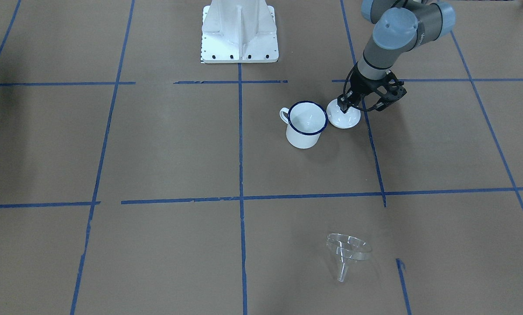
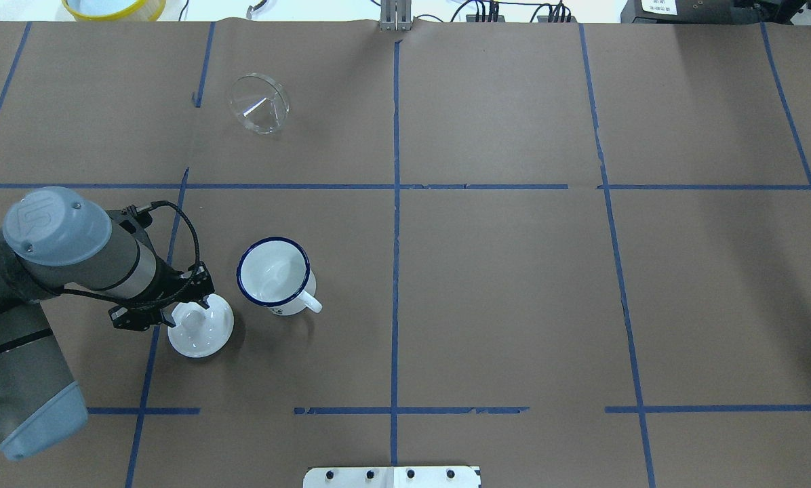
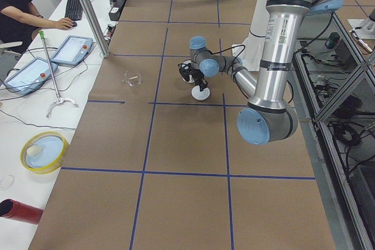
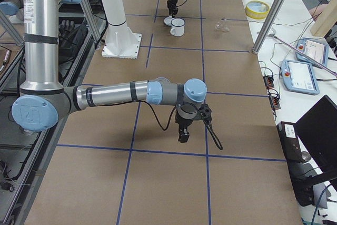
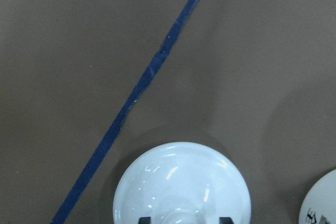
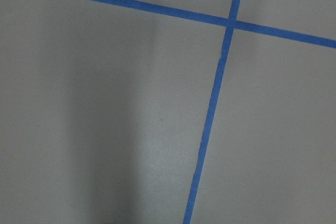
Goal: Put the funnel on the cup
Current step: 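Lift the lid off the mug with the left gripper and set it beside the mug, then open the left gripper and move it toward the clear glass funnel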
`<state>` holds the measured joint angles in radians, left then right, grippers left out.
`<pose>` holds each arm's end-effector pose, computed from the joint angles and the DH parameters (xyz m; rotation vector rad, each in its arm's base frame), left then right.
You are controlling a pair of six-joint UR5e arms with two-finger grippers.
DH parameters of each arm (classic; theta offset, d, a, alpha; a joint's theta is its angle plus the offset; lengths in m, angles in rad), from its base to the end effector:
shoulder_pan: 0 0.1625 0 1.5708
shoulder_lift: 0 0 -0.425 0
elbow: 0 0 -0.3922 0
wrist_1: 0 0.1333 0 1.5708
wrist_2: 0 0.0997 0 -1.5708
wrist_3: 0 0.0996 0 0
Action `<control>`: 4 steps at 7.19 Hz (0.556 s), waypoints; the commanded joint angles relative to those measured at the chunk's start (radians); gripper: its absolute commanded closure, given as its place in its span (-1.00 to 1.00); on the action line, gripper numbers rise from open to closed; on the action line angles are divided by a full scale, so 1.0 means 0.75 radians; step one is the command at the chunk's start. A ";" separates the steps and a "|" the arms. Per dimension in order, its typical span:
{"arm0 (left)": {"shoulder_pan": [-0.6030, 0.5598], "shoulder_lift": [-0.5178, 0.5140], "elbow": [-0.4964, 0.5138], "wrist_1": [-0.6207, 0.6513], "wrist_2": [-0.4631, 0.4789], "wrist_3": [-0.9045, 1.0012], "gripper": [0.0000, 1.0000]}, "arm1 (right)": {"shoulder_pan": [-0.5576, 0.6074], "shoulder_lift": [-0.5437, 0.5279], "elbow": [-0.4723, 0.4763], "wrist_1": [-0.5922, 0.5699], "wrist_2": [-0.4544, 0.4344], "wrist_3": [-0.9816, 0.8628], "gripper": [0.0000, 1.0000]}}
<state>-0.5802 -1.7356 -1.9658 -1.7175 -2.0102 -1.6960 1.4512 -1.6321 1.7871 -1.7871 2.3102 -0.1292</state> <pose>0.3988 -0.3701 0.3773 -0.2560 0.7802 -0.5108 0.0113 -0.4611 0.6057 -0.0550 -0.7409 -0.2146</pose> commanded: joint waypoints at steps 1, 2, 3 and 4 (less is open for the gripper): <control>-0.024 0.015 -0.029 0.005 0.003 0.001 -0.79 | 0.000 0.000 0.000 0.000 0.000 0.000 -1.00; -0.036 0.013 -0.034 0.009 0.005 0.001 -0.79 | 0.000 0.000 0.000 0.000 0.000 -0.002 -1.00; -0.184 0.009 -0.009 0.007 0.001 0.007 -0.77 | 0.000 0.000 0.000 0.000 0.000 0.000 -1.00; -0.311 -0.003 -0.001 -0.007 -0.001 0.011 -0.74 | 0.000 0.000 0.000 0.000 0.000 -0.002 -1.00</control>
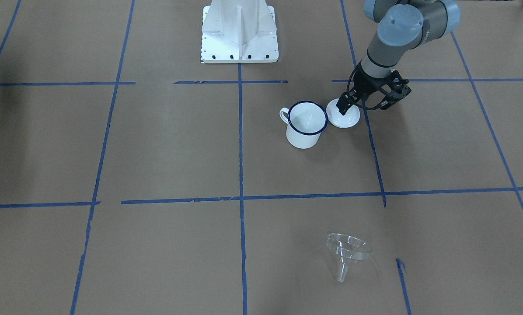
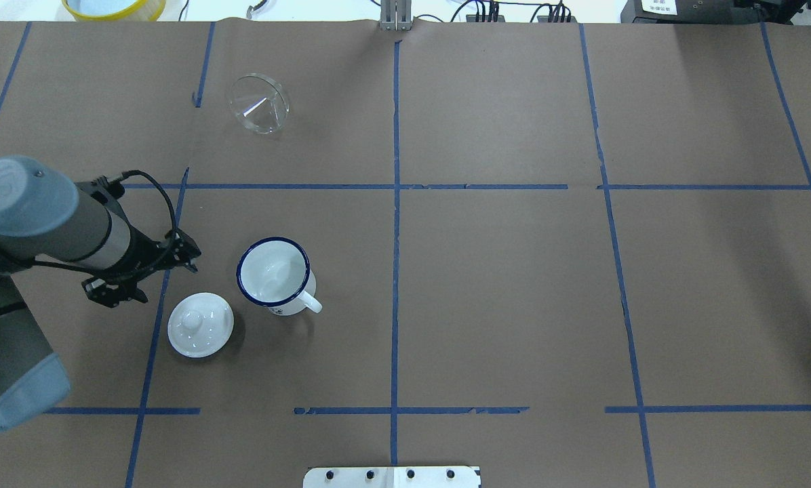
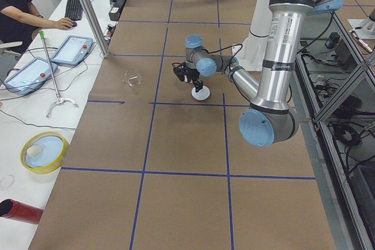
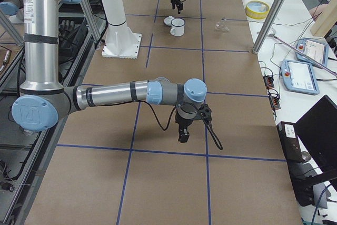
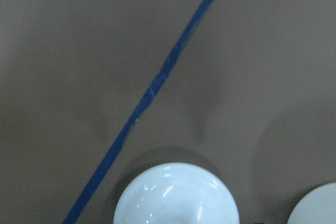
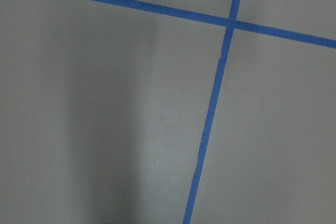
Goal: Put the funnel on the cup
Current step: 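Open the left gripper and move it toward the clear glass funnel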
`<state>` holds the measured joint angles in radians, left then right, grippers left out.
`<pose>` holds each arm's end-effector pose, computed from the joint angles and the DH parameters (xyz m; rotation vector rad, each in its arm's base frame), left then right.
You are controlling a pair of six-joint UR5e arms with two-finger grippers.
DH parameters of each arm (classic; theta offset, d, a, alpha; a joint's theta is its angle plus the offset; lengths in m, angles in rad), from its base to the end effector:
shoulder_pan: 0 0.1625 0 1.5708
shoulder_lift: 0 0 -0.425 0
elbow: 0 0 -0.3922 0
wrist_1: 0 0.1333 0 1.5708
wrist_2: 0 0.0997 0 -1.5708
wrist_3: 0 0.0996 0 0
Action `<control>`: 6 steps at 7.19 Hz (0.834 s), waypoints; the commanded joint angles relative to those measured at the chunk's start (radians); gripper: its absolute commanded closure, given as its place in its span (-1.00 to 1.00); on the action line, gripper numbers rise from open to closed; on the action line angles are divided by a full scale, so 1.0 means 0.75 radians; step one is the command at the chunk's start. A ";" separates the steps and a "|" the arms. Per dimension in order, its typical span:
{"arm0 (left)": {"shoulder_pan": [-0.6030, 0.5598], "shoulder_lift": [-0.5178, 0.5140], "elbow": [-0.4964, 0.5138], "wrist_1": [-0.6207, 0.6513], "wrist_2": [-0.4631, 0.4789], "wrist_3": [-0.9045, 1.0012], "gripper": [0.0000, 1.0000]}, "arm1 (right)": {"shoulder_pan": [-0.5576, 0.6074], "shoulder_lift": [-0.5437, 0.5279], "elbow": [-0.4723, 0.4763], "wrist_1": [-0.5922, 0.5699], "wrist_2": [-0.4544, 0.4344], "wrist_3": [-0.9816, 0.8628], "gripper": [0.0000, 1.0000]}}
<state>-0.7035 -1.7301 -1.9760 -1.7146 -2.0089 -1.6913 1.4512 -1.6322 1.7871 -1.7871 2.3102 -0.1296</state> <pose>0.3477 -0.4143 0.3759 -0.2049 0.8009 -0.6225 0.0113 -0.4611 0.6058 -0.0550 -0.7409 -0.2150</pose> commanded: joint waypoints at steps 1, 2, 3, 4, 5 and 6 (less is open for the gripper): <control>-0.261 -0.077 0.049 -0.041 -0.005 -0.001 -0.74 | 0.000 0.000 0.000 0.000 0.000 -0.001 -1.00; -0.307 -0.177 0.145 -0.112 -0.005 -0.048 -0.74 | 0.000 0.000 0.000 0.000 0.000 -0.001 -1.00; -0.342 -0.245 0.275 -0.311 -0.003 -0.184 -0.74 | 0.000 0.000 0.000 0.000 0.000 0.001 -1.00; -0.342 -0.254 0.378 -0.595 0.007 -0.355 -0.74 | 0.000 0.000 0.000 0.000 0.000 0.001 -1.00; -0.338 -0.292 0.512 -0.841 0.042 -0.507 -0.74 | 0.000 0.000 0.000 0.000 0.000 0.001 -1.00; -0.332 -0.400 0.692 -0.989 0.220 -0.630 -0.74 | 0.000 0.000 0.000 0.000 0.000 0.001 -1.00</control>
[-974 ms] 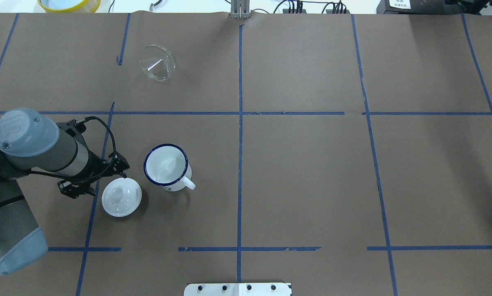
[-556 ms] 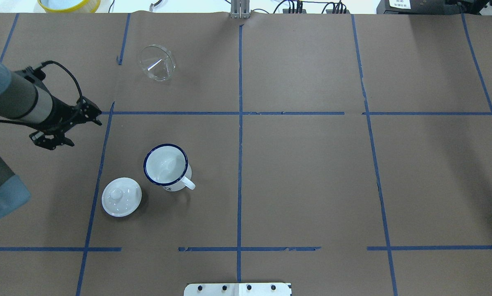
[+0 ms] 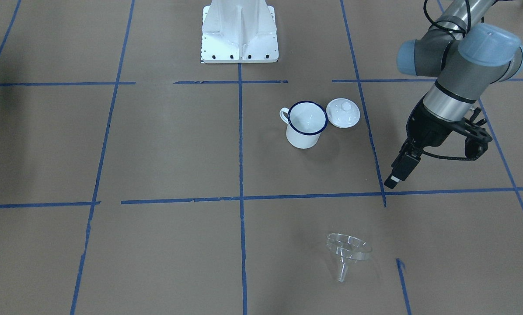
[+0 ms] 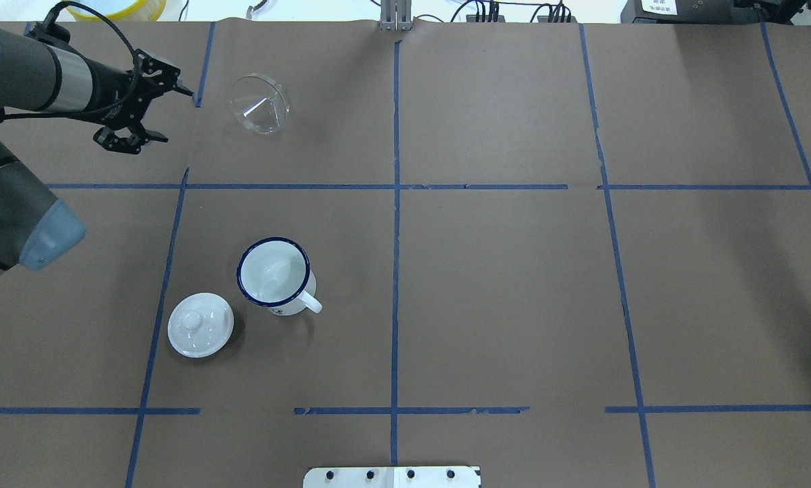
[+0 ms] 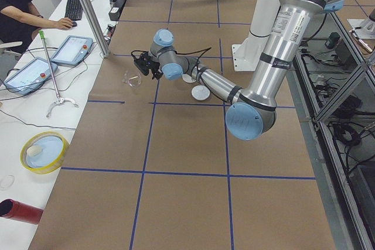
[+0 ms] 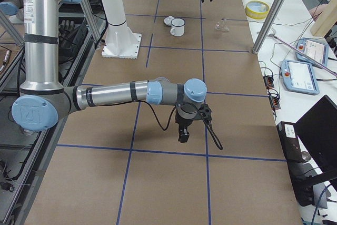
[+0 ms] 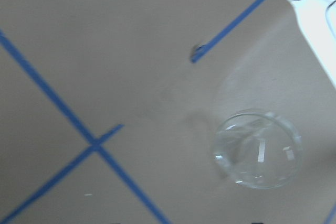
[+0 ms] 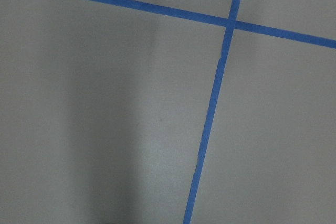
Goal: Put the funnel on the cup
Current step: 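Open the left gripper and move it toward the clear glass funnel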
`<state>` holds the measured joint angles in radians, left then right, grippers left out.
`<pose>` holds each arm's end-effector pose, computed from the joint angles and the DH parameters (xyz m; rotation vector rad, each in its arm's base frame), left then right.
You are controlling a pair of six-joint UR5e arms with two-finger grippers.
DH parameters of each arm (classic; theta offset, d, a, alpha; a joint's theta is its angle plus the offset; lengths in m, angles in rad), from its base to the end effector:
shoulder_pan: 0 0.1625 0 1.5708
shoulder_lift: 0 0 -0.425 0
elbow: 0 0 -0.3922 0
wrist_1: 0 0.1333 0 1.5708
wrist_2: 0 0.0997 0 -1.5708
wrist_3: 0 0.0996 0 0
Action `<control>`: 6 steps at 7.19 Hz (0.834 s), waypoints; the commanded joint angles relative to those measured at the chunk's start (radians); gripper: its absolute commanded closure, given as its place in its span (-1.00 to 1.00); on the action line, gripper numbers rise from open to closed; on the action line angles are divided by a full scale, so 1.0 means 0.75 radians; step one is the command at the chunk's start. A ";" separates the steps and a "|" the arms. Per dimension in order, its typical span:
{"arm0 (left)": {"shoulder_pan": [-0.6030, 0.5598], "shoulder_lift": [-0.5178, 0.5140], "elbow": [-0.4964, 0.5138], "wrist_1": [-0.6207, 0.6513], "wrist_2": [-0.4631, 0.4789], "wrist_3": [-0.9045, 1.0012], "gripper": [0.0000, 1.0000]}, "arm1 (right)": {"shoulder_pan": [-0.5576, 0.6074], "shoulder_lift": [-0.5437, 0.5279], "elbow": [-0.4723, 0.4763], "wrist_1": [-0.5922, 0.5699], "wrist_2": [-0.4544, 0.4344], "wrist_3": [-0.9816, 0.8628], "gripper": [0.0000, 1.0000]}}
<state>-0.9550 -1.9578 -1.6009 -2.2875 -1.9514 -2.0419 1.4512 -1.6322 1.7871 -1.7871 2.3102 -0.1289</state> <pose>0.2939 -0.5821 0.3460 -0.0638 1.2289 -1.0387 0.0113 -0.4611 0.6058 -0.0553 -0.7409 -0.2143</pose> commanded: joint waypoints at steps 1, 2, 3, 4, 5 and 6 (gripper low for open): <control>0.019 -0.176 0.329 -0.322 0.307 -0.297 -0.74 | 0.000 0.000 0.000 0.000 0.000 -0.002 -1.00; 0.076 -0.185 0.359 -0.343 0.404 -0.402 -0.74 | 0.000 0.000 0.000 0.000 0.000 0.000 -1.00; 0.103 -0.188 0.369 -0.345 0.480 -0.459 -0.74 | 0.000 0.000 0.000 0.000 0.000 0.000 -1.00; 0.120 -0.230 0.420 -0.345 0.489 -0.470 -0.74 | 0.000 0.000 0.000 0.000 0.000 -0.002 -1.00; 0.126 -0.257 0.447 -0.345 0.489 -0.492 -0.75 | 0.000 0.000 0.000 0.000 0.000 0.000 -1.00; 0.138 -0.273 0.504 -0.386 0.491 -0.499 -0.74 | 0.000 0.000 0.000 0.000 0.000 0.000 -1.00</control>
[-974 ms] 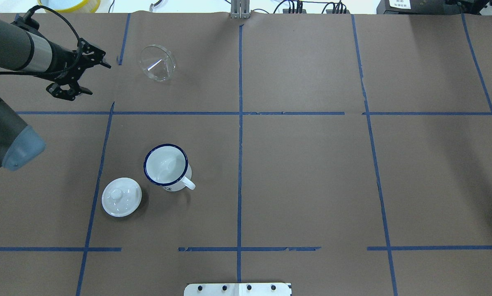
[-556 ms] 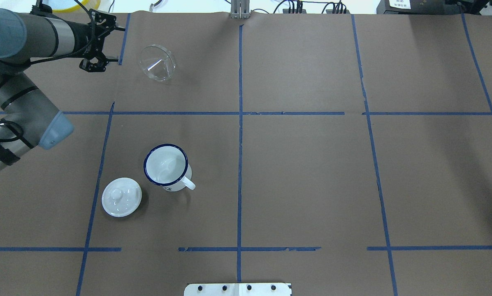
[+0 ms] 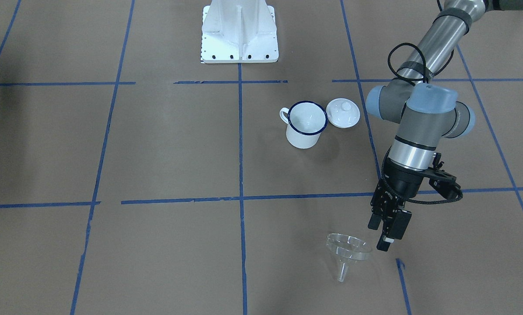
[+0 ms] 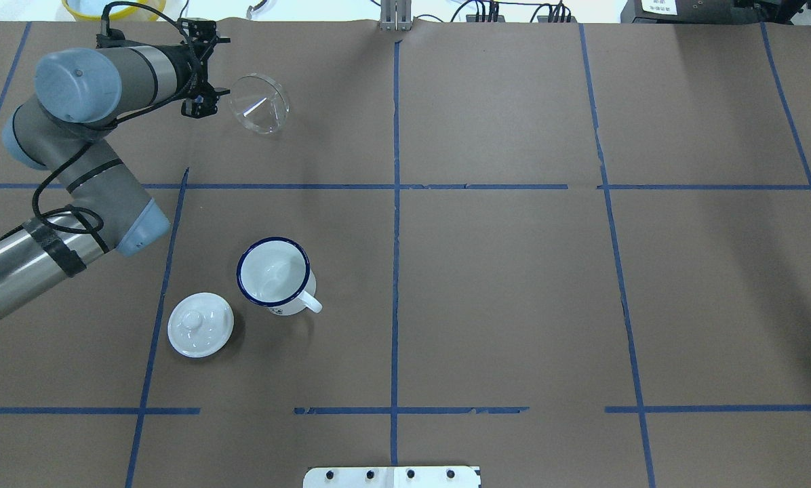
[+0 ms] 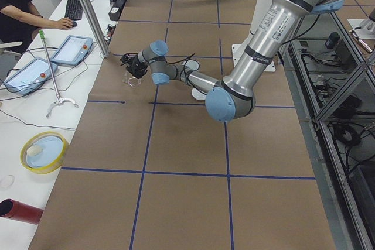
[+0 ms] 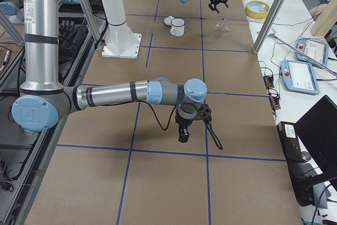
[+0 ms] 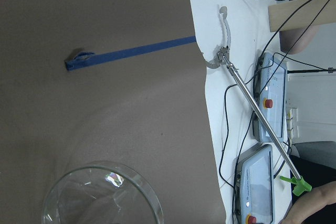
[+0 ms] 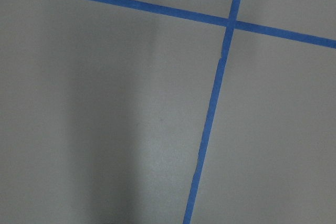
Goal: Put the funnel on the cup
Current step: 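Open the left gripper and move it toward the clear glass funnel, then grasp the funnel rim with the left gripper and lift it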
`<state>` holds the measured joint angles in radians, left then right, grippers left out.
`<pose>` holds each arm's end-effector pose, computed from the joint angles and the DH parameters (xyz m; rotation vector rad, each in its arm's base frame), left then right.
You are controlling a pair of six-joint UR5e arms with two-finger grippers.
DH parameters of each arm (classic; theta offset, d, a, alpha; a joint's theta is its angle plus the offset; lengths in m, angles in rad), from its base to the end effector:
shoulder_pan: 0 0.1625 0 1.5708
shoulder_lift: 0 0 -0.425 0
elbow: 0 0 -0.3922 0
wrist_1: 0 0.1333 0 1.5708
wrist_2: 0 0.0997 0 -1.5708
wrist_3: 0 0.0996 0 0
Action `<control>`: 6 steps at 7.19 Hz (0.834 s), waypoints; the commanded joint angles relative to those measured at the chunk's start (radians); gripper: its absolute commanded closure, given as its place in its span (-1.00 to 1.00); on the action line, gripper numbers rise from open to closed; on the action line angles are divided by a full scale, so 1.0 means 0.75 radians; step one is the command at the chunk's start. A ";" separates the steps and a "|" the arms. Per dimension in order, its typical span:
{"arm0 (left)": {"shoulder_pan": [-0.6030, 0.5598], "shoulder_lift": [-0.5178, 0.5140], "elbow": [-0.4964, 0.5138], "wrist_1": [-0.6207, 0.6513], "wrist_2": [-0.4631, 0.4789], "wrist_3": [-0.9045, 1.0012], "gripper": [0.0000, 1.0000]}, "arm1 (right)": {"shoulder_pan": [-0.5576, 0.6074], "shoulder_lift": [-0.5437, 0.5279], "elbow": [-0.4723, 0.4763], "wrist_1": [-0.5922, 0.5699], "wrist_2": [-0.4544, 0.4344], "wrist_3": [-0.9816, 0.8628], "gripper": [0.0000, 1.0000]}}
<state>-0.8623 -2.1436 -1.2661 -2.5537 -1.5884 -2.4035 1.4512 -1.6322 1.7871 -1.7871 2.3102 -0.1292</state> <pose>0.3780 -0.6433 0.3524 0.0036 1.3916 -1.4362 0.0113 -0.4611 0.6058 -0.0551 -0.7409 -0.2146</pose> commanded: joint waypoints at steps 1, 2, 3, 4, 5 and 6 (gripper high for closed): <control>0.021 -0.066 0.153 -0.106 0.033 -0.017 -0.74 | 0.000 0.000 0.000 0.000 0.000 -0.001 -1.00; 0.027 -0.081 0.174 -0.109 0.044 -0.017 -0.74 | 0.000 0.000 0.000 0.000 0.000 -0.002 -1.00; 0.031 -0.095 0.199 -0.115 0.044 -0.017 -0.74 | 0.000 0.000 0.000 0.000 0.000 0.001 -1.00; 0.033 -0.130 0.270 -0.166 0.046 -0.017 -0.72 | 0.000 0.000 0.000 0.000 0.000 -0.001 -1.00; 0.033 -0.136 0.293 -0.180 0.046 -0.017 -0.64 | 0.000 0.000 0.000 0.000 0.000 -0.002 -1.00; 0.033 -0.138 0.313 -0.209 0.048 -0.017 -0.57 | 0.000 0.000 0.000 0.000 0.000 -0.002 -1.00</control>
<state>-0.8382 -2.2411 -1.0549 -2.6863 -1.5538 -2.4160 1.4511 -1.6322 1.7871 -1.7871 2.3102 -0.1302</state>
